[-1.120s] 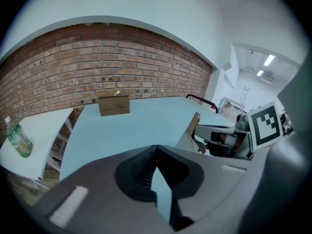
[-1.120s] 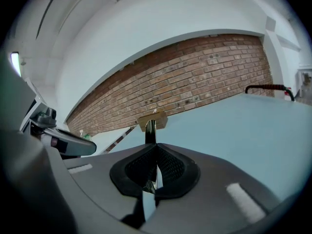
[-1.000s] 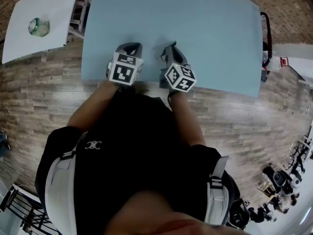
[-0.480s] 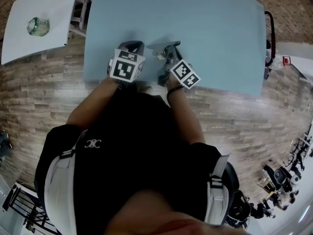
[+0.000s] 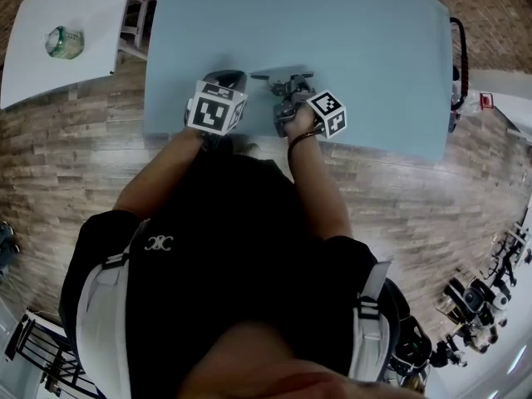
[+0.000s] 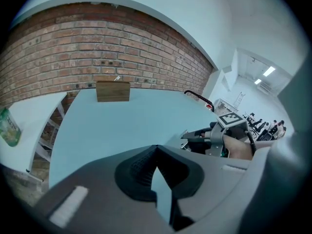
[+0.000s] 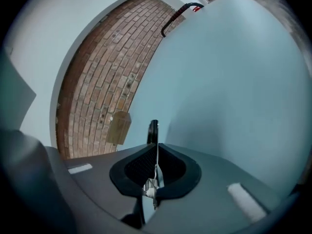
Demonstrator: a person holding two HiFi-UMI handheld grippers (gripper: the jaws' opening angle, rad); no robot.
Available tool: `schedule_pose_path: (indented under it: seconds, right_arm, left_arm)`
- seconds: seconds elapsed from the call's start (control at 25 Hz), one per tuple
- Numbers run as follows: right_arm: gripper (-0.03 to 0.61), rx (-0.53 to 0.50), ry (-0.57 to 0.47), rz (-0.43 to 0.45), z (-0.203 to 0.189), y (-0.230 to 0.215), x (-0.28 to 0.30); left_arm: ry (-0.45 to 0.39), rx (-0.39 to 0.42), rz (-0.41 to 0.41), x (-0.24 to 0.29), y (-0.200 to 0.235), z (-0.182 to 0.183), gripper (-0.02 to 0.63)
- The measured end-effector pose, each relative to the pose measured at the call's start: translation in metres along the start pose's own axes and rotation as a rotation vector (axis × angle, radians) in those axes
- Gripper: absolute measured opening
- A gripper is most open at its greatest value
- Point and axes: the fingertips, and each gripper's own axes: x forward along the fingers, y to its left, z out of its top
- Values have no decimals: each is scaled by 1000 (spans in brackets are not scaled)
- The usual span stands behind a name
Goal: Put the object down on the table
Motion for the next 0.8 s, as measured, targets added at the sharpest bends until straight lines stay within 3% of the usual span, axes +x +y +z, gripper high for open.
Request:
schedule_pose_path:
  seconds: [0.2, 0.52, 0.68, 0.8]
  right_arm:
    - [28, -18, 22, -124, -4, -28, 1]
    - [37, -113, -4, -143, 0, -21, -7]
    - [14, -261, -23, -73, 5, 11, -16]
    - [14, -473, -65, 7, 10, 48, -31]
  left_arm:
    - [6, -35, -29, 1, -2, -5, 0]
    - [3, -43, -43, 0, 1, -8, 0]
    - [1, -25, -40, 1, 1, -7, 0]
    - [-18, 6, -31, 0, -1, -1, 0]
